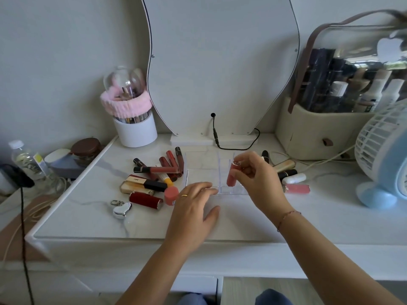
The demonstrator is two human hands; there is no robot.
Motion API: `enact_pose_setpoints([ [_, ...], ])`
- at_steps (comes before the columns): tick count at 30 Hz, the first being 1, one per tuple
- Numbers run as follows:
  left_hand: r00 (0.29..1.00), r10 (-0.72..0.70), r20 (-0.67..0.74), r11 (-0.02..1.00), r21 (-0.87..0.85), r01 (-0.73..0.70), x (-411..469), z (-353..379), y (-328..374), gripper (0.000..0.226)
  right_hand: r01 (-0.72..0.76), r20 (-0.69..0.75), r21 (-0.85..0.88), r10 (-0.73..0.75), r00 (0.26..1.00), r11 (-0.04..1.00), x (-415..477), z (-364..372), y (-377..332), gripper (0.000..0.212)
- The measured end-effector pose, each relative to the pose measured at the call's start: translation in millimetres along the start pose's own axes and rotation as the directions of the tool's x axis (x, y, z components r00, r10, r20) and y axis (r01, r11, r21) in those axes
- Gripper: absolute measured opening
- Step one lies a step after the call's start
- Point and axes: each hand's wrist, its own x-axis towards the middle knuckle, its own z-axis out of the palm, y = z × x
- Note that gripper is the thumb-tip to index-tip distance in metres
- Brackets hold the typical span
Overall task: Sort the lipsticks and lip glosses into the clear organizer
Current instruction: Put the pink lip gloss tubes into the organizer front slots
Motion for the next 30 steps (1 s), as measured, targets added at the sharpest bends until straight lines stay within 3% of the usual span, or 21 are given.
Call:
enact_pose_setpoints([
  [7, 1.0, 0.002, 0.004, 1.0, 0.012, -0.002, -0.4, -0.7, 0.8, 0.032, 0.061, -0.049, -0.079, -0.065, 0.997, 0.995, -0.2, 8.5, -1.9, 0.016],
  [15, 1.0, -0.016, 0.012, 1.0, 0.026, 0.016, -1.2, 0.2, 2.0, 0.042, 0.127, -0.004, -0.347, -0.137, 0.991, 0.929, -1.2, 15.2, 9.2, 0.015],
  [22, 1.0, -0.027, 0.009, 0.993, 0.112, 0.026, -0.6, 2.5, 0.0, 0.05, 0.137, 0.001, -0.346, -0.145, 0.989, 0.928, -5.5, 9.6, 8.5, 0.021],
  [25, 1.0, -0.028, 0.013, 0.993, 0.114, 0.027, -1.1, 3.1, -0.8, 0.05, 0.118, -0.009, -0.431, -0.135, 0.991, 0.895, -10.6, -12.9, 16.0, 0.034],
  [30, 0.998, -0.047, 0.029, 0.991, 0.127, 0.043, -0.9, 4.0, -1.0, 0.052, 0.037, -0.04, -0.614, -0.078, 0.996, 0.788, -26.1, -64.8, 44.5, 0.028],
])
